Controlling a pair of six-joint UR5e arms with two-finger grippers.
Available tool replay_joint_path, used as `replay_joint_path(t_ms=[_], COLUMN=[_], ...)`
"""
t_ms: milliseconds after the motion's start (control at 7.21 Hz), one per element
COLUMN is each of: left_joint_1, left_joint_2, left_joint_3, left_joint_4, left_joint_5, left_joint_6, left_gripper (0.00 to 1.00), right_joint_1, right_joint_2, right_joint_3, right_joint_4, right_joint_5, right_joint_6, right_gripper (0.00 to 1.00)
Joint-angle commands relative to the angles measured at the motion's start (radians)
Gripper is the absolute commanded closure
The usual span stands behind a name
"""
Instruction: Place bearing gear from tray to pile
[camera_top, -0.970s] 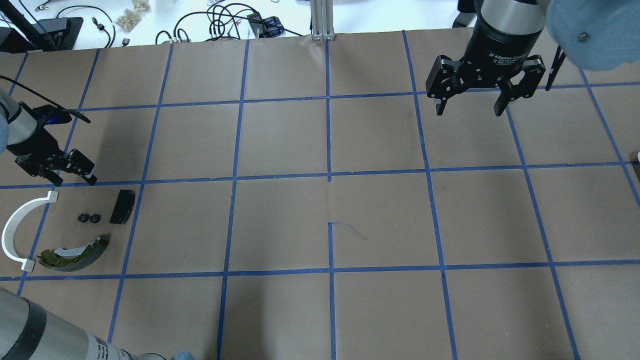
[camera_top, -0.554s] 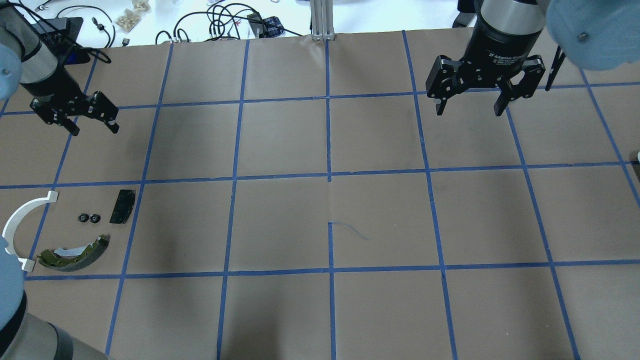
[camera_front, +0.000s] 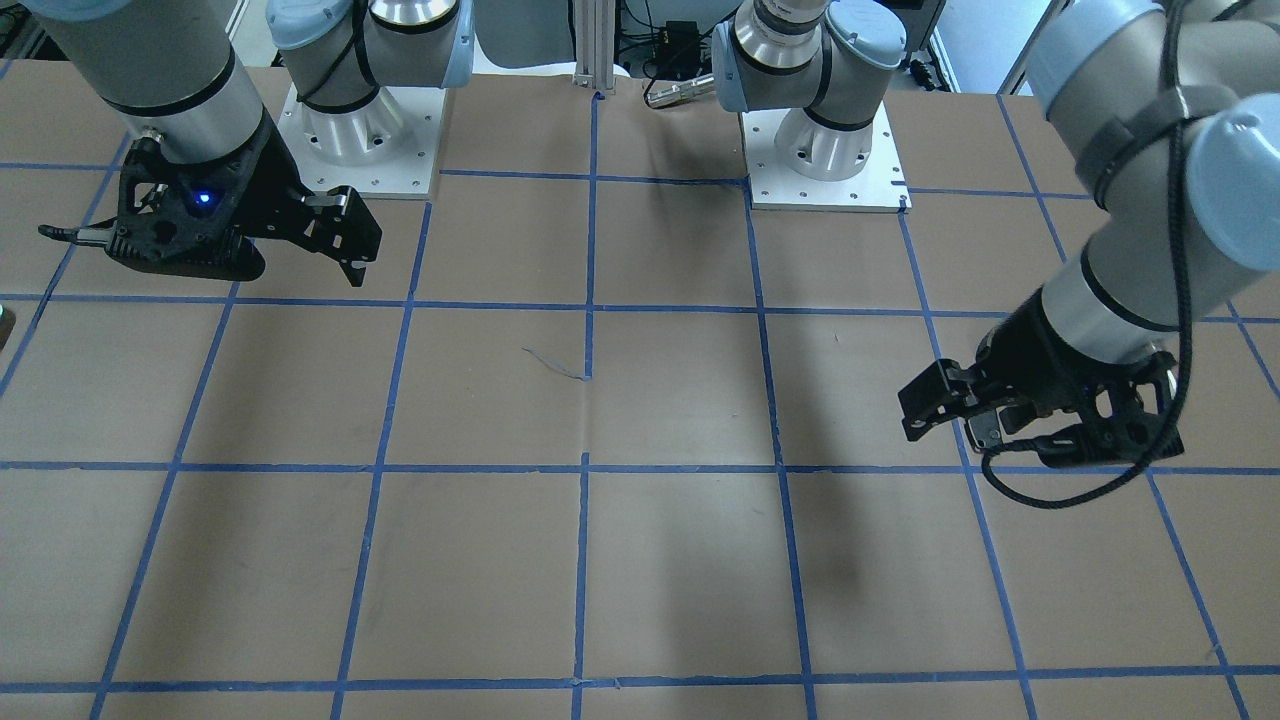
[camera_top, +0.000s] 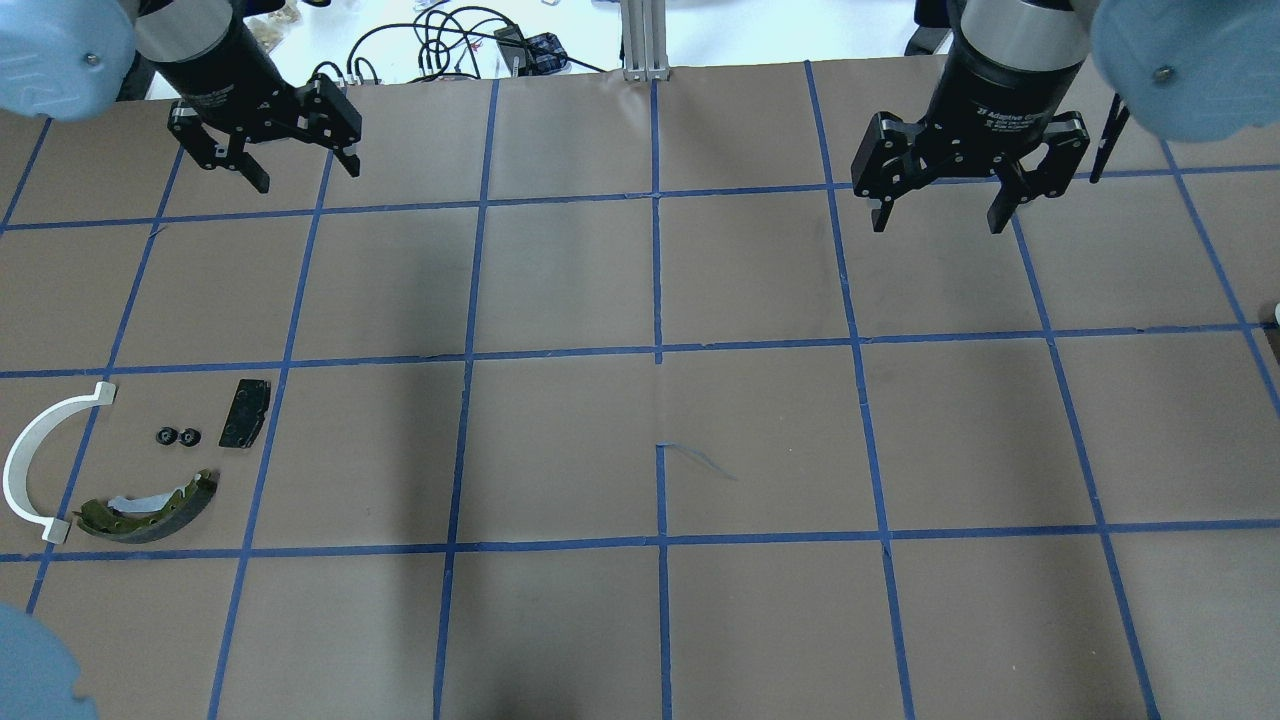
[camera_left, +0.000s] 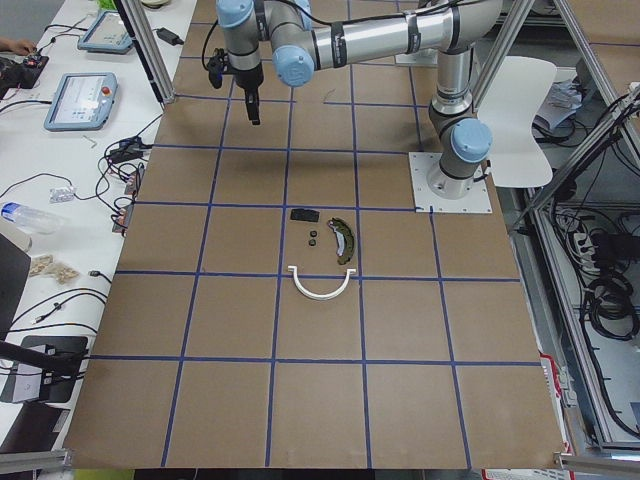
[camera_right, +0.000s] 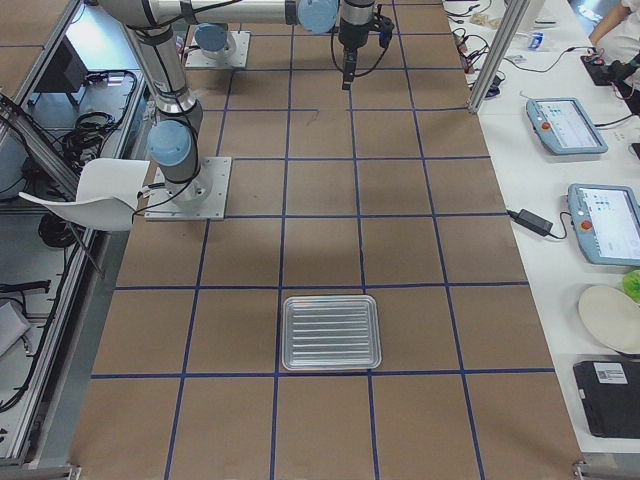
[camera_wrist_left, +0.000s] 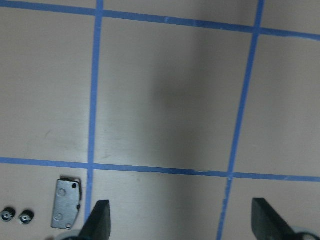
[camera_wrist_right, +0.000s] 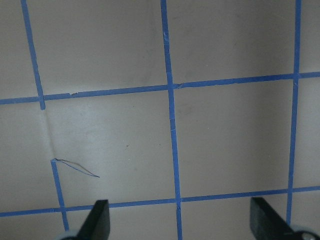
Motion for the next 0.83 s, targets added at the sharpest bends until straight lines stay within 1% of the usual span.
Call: replay_joint_path(t_ms=[0,277,693], left_joint_1=[-0.111,-0.124,-0.099], left_joint_2=[0.056,0.11,0.159], left_joint_3=[-0.04,-0.096,-0.107], left_joint_4=[-0.045,-0.058,-0.079], left_joint_5=[0.081,0.086,0.08], left_joint_6=[-0.025,-0.025,-0.01], left_gripper=[0.0,0.0,0.0], right_joint_1=[0.0,0.0,0.0], right_joint_2=[0.0,0.0,0.0], right_joint_3=[0.0,0.0,0.0], right_joint_4=[0.0,0.0,0.0], right_joint_5=[0.0,0.0,0.0], right_joint_6=[0.0,0.0,0.0], right_gripper=[0.0,0.0,0.0])
